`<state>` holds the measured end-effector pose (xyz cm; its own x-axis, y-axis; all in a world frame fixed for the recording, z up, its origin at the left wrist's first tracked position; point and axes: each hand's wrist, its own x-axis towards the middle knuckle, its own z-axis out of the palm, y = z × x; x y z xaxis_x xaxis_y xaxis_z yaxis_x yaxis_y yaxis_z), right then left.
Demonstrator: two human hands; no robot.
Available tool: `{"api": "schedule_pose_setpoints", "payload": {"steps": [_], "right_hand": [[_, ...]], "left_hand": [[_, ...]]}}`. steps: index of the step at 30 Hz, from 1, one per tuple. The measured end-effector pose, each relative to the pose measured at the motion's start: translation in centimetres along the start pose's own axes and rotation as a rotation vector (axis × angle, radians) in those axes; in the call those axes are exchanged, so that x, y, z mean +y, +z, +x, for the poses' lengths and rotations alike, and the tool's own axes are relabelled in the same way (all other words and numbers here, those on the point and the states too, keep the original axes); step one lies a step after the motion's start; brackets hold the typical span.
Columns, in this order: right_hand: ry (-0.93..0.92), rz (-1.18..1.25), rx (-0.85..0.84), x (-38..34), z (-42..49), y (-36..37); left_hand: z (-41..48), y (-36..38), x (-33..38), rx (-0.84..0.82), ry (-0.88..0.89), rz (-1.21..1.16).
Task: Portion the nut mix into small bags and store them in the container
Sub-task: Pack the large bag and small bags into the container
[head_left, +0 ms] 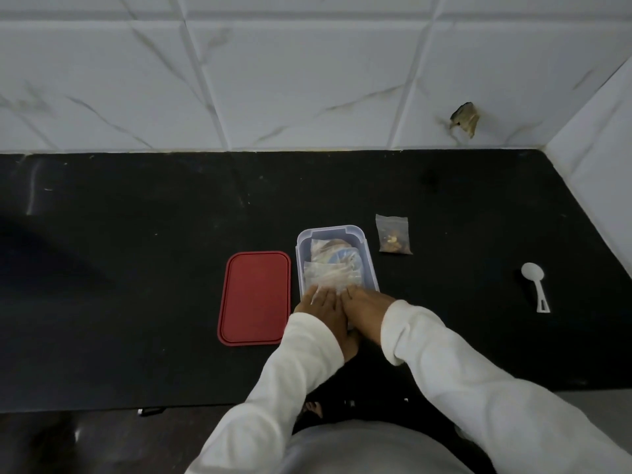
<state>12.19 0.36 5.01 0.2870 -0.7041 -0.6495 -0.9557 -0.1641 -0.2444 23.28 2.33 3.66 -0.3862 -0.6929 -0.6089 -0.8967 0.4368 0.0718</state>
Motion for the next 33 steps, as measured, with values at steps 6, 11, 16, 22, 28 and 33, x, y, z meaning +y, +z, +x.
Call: {"api": "schedule_pose_setpoints", "payload": {"steps": [6,11,16,22,28,33], "right_hand": [[-0.245,0.122,0.268,4.2,-3.7,-0.5],[-0.197,0.294,0.539,8.0,-4.0,-1.5],[-0.074,0.545,0.638,12.3,-1.6,-2.0],[0.179,0.818,0.603,16.6,2.6,-2.0],[0.216,0.963,0.542,18.2,5.3,-3.0],[0.198,1.064,0.471,18.6,6.5,-3.3]], "left_hand": [[-1.5,-0.7,0.8,0.292,-0.051,-0.199],[-0.3,-3.1,3.2,0.499,-0.056,-0.331],[3.3,-5.3,6.8,0.596,-0.076,-0.572],[10.2,-5.7,10.7,0.586,-0.185,-0.981],[14.5,-6.4,11.6,0.569,-0.395,-1.151],[16.8,-7.2,10.6,0.524,-0.485,-0.992]]}}
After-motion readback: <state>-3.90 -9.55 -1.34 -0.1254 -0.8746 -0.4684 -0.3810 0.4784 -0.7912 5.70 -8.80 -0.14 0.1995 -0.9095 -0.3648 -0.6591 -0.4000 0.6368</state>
